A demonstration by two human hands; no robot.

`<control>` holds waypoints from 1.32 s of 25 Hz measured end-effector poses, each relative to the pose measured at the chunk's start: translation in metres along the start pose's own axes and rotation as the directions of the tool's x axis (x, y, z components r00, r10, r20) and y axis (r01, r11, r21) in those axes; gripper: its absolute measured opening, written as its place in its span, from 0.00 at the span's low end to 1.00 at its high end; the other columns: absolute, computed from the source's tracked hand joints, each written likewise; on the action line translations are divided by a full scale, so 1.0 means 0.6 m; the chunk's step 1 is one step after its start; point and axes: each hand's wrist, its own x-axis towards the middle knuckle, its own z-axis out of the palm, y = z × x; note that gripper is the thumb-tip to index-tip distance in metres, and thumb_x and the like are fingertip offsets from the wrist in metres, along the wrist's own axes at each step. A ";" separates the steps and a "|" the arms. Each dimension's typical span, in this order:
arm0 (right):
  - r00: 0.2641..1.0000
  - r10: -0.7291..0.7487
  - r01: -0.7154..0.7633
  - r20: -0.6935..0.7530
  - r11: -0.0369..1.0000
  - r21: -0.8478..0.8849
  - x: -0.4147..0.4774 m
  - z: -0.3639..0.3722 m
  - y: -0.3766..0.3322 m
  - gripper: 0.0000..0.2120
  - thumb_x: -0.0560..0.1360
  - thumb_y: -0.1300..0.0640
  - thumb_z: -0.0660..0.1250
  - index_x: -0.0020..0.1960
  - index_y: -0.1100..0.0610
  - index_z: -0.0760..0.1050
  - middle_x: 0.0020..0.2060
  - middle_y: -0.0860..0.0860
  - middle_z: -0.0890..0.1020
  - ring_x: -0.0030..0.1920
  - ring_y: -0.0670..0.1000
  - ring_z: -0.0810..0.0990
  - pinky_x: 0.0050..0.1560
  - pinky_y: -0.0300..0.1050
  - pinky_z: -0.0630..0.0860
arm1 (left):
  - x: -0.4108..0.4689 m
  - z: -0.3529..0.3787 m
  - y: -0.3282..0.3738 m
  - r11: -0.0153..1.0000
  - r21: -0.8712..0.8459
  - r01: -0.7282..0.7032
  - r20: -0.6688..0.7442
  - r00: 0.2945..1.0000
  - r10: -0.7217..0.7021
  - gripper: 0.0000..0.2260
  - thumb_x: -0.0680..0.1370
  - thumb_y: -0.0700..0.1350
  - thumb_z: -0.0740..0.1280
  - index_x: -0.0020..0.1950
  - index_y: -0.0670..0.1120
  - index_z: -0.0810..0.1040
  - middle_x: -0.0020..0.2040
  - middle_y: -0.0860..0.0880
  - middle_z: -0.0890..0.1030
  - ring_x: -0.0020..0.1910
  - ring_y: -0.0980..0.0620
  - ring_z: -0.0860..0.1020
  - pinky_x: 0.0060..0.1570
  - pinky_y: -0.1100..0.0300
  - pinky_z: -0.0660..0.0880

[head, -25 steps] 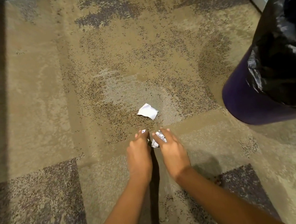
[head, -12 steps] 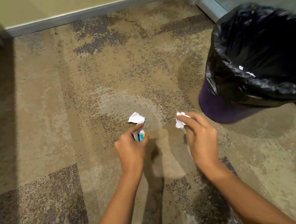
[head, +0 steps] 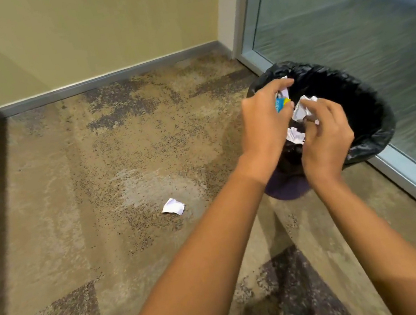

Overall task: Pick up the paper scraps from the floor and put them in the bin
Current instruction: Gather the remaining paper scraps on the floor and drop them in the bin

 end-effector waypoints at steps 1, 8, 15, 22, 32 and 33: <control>0.999 0.042 -0.042 0.035 0.999 -0.020 0.008 0.002 0.011 0.18 0.70 0.73 0.62 0.58 0.64 0.79 0.54 0.62 0.78 0.55 0.50 0.76 0.54 0.19 0.62 | 0.009 0.021 -0.001 1.000 -0.005 0.018 0.019 1.000 -0.018 0.16 0.73 0.36 0.70 0.60 0.46 0.80 0.57 0.49 0.82 0.59 0.54 0.78 0.53 0.79 0.62; 0.973 0.206 -0.189 0.107 0.971 -0.148 0.029 0.012 0.032 0.19 0.74 0.60 0.65 0.65 0.54 0.73 0.66 0.53 0.70 0.58 0.47 0.77 0.55 0.44 0.74 | 0.019 0.089 -0.030 0.987 -0.006 0.158 0.169 0.973 -0.155 0.18 0.79 0.41 0.64 0.68 0.49 0.73 0.69 0.42 0.73 0.61 0.51 0.76 0.52 0.76 0.64; 0.976 0.148 -0.114 0.158 0.971 -0.208 0.017 0.015 0.037 0.19 0.74 0.72 0.58 0.60 0.58 0.76 0.56 0.54 0.76 0.47 0.42 0.72 0.45 0.32 0.66 | -0.007 0.047 -0.048 0.996 -0.088 -0.031 0.203 0.978 0.049 0.29 0.82 0.39 0.54 0.77 0.58 0.44 0.75 0.41 0.62 0.56 0.33 0.75 0.45 0.36 0.74; 0.968 0.145 -0.079 0.204 0.950 -0.301 0.022 0.017 0.043 0.18 0.74 0.72 0.59 0.59 0.59 0.77 0.53 0.58 0.78 0.53 0.53 0.78 0.47 0.37 0.68 | -0.107 -0.017 -0.220 0.898 0.050 0.437 -0.326 0.857 -0.399 0.14 0.80 0.39 0.58 0.64 0.50 0.72 0.54 0.54 0.81 0.35 0.59 0.74 0.33 0.64 0.75; 0.955 0.181 -0.098 0.236 0.941 -0.324 0.025 0.020 0.043 0.17 0.75 0.71 0.60 0.59 0.57 0.77 0.53 0.56 0.80 0.53 0.53 0.79 0.47 0.37 0.69 | -0.217 -0.114 -0.489 0.550 0.707 0.445 0.134 0.680 -0.721 0.15 0.81 0.44 0.59 0.68 0.51 0.74 0.78 0.43 0.51 0.76 0.39 0.52 0.74 0.46 0.53; 0.955 0.182 -0.099 0.236 0.940 -0.327 0.025 0.019 0.043 0.17 0.76 0.70 0.60 0.59 0.57 0.77 0.54 0.56 0.80 0.53 0.53 0.79 0.47 0.37 0.68 | -0.214 -0.116 -0.491 0.579 0.649 0.493 0.144 0.667 -0.731 0.17 0.81 0.42 0.59 0.70 0.48 0.71 0.77 0.42 0.54 0.75 0.41 0.56 0.73 0.51 0.55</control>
